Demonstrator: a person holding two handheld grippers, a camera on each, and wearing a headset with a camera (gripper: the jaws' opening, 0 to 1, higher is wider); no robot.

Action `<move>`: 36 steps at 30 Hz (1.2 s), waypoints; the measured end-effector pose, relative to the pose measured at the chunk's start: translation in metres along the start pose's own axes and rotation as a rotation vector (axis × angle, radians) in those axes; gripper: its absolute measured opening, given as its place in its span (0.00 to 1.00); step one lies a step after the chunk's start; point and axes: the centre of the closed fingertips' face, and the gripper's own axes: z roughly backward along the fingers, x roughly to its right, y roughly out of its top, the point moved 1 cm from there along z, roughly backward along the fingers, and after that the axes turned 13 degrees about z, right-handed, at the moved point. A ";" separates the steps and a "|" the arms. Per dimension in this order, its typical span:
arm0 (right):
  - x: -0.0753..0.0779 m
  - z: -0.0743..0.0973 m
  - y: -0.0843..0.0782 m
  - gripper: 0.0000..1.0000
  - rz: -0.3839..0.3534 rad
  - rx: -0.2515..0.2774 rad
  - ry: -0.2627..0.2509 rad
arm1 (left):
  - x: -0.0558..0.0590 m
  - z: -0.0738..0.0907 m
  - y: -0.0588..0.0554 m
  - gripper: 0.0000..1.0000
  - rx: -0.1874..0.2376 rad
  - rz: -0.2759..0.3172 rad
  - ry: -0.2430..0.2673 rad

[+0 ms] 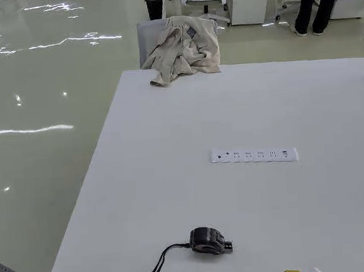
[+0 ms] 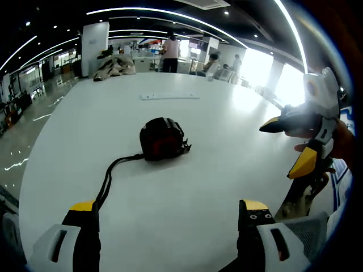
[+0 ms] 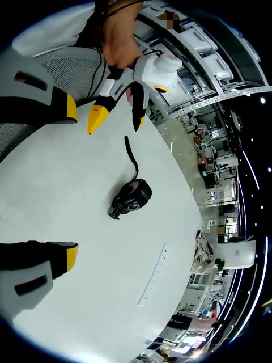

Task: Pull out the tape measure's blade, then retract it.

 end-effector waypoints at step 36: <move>-0.022 0.048 0.000 0.96 -0.096 0.009 -0.008 | -0.010 0.062 0.003 1.00 0.001 0.075 0.015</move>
